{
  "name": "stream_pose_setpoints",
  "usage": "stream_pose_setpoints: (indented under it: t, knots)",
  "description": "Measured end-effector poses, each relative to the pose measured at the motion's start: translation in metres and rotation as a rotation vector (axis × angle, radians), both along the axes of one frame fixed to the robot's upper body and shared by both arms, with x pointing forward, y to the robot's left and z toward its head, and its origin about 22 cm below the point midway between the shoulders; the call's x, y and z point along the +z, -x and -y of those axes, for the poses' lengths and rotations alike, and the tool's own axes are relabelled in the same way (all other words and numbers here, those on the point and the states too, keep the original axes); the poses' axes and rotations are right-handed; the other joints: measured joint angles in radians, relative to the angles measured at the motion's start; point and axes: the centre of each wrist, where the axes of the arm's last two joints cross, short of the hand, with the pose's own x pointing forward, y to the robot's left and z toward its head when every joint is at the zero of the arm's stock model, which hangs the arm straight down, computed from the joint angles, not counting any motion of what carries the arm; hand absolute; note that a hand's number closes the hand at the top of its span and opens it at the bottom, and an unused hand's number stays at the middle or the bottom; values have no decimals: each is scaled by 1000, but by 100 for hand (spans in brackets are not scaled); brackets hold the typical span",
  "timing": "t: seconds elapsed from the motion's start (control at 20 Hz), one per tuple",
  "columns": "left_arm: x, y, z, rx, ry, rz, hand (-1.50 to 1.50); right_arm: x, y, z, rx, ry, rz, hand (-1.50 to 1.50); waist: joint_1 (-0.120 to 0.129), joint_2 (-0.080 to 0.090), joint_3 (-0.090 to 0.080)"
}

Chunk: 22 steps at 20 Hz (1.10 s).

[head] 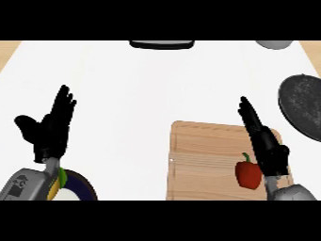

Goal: Pick the bell pepper from the cutting board and place it in the pan

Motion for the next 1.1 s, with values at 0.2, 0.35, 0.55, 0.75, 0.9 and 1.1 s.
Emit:
stream_pose_setpoints:
  t: [0.2, 0.35, 0.55, 0.75, 0.9, 1.1]
  knots:
    - [9, 3, -2, -84, -68, 28, 0, 6, -3, 37, -165, 15, -76, -150, -16, 15, 10]
    - [19, 1, -5, -169, -149, 46, 0, -3, 4, 87, -345, 151, -204, 150, -31, 29, 7]
    - [23, 2, -2, -261, -193, 21, 0, -20, 29, 126, -550, 440, -299, -150, -37, 31, 8]
    - [33, 7, -9, -315, -212, 1, 0, -42, 55, 104, -727, 448, -288, -150, -31, 24, 11]
    - [36, 3, -12, -338, -221, -3, 0, -31, 65, 88, -708, 462, -344, -150, -29, 25, 12]
    - [35, 4, -7, -353, -227, 1, 0, -13, 67, 90, -637, 586, -477, -150, -19, 26, 11]
